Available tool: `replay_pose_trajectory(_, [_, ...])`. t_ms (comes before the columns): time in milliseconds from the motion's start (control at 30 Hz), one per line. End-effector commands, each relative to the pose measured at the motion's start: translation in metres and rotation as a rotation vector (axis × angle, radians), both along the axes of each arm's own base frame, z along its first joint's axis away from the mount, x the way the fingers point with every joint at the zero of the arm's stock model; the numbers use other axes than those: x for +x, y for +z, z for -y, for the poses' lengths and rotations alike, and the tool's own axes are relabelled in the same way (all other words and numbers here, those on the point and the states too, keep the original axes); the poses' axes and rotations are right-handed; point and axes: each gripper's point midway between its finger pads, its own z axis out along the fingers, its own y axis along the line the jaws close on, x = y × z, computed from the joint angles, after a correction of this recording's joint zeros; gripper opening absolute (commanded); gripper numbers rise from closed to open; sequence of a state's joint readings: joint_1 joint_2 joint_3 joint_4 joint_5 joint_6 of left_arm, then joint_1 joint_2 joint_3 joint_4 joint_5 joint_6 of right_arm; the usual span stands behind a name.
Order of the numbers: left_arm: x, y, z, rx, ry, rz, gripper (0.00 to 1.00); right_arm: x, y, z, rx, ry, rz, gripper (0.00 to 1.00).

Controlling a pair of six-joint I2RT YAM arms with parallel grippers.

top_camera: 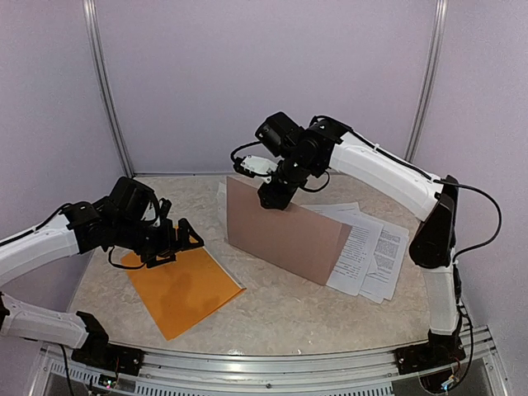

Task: Put the files into the folder
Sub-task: Place the folder with some files at the center of the board.

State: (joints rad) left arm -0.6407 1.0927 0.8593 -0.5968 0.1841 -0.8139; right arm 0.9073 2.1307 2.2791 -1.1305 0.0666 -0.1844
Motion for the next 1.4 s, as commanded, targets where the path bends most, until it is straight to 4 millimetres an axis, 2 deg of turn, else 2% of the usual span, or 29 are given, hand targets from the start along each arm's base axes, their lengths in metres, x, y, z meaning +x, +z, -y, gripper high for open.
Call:
replay_pose_trajectory(0, [0.007, 0.002, 0.002, 0.013, 0.002, -0.005, 0.99, -0.003, -0.006, 0.004, -0.041, 0.032, -0.022, 0.30])
replay_pose_trajectory(167, [0.012, -0.001, 0.009, 0.022, -0.015, -0.019, 0.99, 0.002, -0.004, 0.007, -0.053, 0.023, -0.006, 0.38])
replay_pose_trajectory(400, [0.022, -0.008, 0.015, 0.043, -0.027, -0.017, 0.99, 0.012, -0.012, 0.016, -0.047, -0.001, -0.026, 0.41])
replay_pose_trajectory(500, [0.029, -0.010, 0.016, 0.052, -0.021, -0.001, 0.99, 0.012, -0.022, 0.018, -0.038, 0.005, -0.054, 0.41])
replay_pose_trajectory(667, [0.038, -0.016, 0.020, 0.069, -0.024, -0.001, 0.99, 0.019, -0.036, 0.028, -0.026, -0.012, -0.094, 0.33])
replay_pose_trajectory(933, [0.048, -0.028, 0.030, 0.063, -0.037, -0.012, 0.99, 0.046, -0.041, 0.053, 0.013, -0.070, -0.111, 0.33])
replay_pose_trajectory(1100, [0.079, -0.029, 0.033, 0.071, -0.017, 0.029, 0.99, 0.056, -0.061, 0.071, 0.011, -0.094, -0.150, 0.31])
replay_pose_trajectory(1200, [0.109, -0.020, 0.037, 0.074, -0.040, 0.103, 0.99, 0.057, -0.064, 0.074, 0.015, -0.090, -0.152, 0.30])
replay_pose_trajectory(1367, [0.154, -0.019, 0.059, -0.051, -0.139, 0.142, 0.99, 0.051, -0.061, 0.074, 0.028, -0.053, -0.156, 0.30])
